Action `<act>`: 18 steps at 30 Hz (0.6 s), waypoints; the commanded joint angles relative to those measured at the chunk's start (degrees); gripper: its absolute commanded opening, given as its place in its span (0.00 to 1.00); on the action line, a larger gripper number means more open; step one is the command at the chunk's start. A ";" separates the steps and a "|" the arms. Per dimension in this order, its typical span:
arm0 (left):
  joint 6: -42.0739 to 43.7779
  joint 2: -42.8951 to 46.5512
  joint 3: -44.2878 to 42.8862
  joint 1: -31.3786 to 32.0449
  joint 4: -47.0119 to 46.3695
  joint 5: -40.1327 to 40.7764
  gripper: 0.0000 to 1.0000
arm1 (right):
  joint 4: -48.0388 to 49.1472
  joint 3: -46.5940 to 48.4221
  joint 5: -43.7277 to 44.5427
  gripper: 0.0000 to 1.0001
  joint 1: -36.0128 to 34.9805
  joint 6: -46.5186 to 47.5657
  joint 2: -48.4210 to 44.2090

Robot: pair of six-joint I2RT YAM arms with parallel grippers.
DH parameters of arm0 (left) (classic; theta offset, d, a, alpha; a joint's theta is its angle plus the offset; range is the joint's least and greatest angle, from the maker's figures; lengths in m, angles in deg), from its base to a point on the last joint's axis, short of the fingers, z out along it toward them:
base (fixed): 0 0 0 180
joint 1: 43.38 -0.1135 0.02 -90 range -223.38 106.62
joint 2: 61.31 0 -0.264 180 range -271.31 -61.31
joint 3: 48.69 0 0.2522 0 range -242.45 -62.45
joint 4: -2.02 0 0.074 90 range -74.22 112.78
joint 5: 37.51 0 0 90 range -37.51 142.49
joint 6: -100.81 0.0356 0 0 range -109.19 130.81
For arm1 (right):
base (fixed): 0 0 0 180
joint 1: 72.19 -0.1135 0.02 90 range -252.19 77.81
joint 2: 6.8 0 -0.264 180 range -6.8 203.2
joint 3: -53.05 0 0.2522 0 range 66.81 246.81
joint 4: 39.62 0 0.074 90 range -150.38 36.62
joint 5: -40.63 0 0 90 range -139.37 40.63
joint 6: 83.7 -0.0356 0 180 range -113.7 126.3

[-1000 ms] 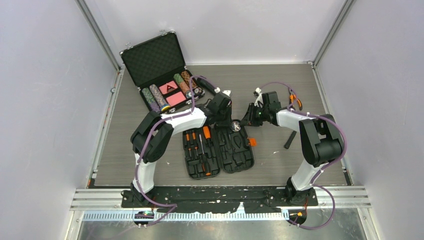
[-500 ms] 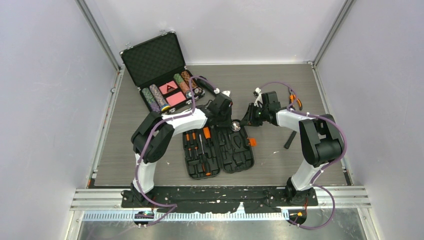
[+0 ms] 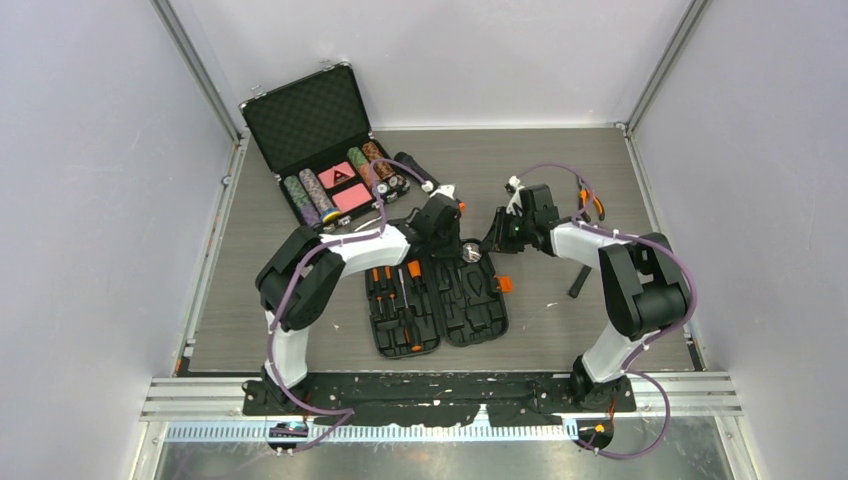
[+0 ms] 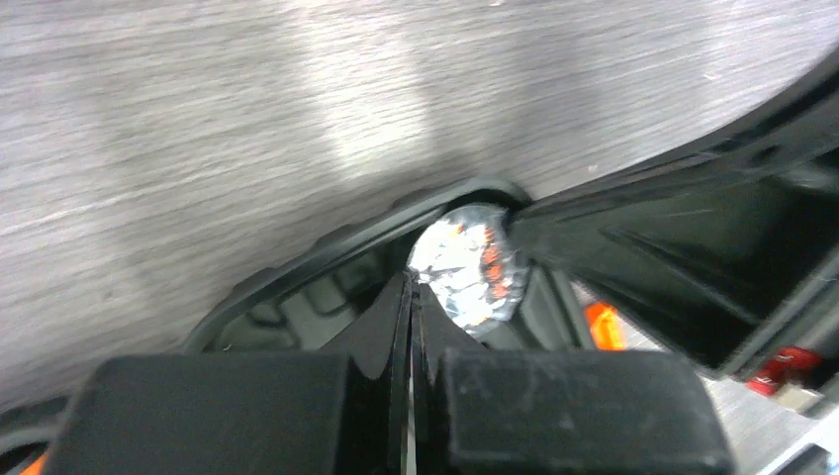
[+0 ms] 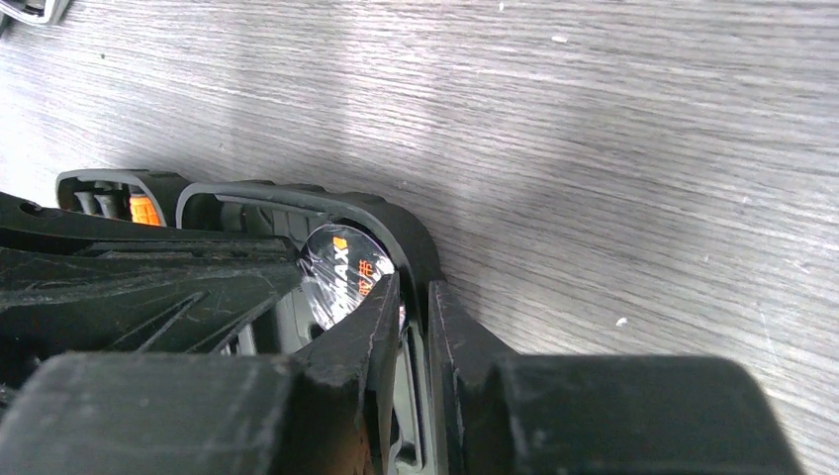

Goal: Pack the tool kit

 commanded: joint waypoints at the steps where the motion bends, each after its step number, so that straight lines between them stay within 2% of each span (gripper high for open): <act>1: 0.48 1.11 4.63 0.62 9.60 2.59 0.00 | -5.89 -3.03 4.64 0.23 -2.75 0.06 -2.10; 3: 1.09 3.06 4.12 0.37 9.27 3.56 0.02 | -8.17 -1.39 5.90 0.27 -2.81 0.30 -4.23; 5: 1.62 5.02 3.17 0.00 8.85 3.92 0.08 | -10.70 1.31 7.90 0.32 -2.86 0.98 -6.20; 10: 2.75 9.88 0.10 -1.31 8.61 4.33 0.30 | -16.80 10.08 11.56 0.48 -1.96 2.70 -11.11; 14: 4.48 17.82 -1.21 -2.83 8.93 4.33 0.45 | -22.08 16.39 16.03 0.62 1.39 5.45 -14.41; 18: 8.07 27.67 -0.88 -5.90 11.56 3.90 0.65 | -27.56 21.45 27.21 0.75 6.91 9.01 -15.01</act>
